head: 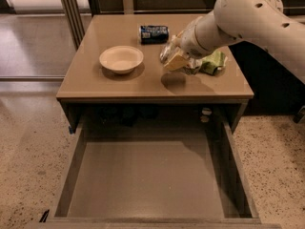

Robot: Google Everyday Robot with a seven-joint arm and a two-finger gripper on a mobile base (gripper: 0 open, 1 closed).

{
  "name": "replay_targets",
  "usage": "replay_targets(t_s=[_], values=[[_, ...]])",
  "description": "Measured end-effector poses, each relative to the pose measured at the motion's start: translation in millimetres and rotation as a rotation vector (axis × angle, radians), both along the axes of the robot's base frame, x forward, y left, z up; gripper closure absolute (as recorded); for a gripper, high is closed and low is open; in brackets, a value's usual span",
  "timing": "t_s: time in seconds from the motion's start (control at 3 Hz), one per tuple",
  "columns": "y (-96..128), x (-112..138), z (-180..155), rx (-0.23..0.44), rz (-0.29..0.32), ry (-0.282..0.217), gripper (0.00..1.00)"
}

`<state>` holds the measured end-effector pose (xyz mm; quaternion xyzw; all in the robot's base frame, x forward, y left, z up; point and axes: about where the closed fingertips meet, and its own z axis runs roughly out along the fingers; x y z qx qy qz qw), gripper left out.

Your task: Pick 7up can from top drawer and place on counter

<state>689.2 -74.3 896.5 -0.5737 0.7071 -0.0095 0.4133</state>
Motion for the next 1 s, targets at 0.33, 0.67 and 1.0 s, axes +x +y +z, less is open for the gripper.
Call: replay_targets(t_s=[0.33, 0.67, 1.0], values=[[0.0, 0.0, 0.0, 0.0, 0.0, 0.0, 0.58], [0.1, 0.0, 0.0, 0.0, 0.0, 0.0, 0.35], [0.1, 0.0, -0.1, 0.0, 0.0, 0.0, 0.11]])
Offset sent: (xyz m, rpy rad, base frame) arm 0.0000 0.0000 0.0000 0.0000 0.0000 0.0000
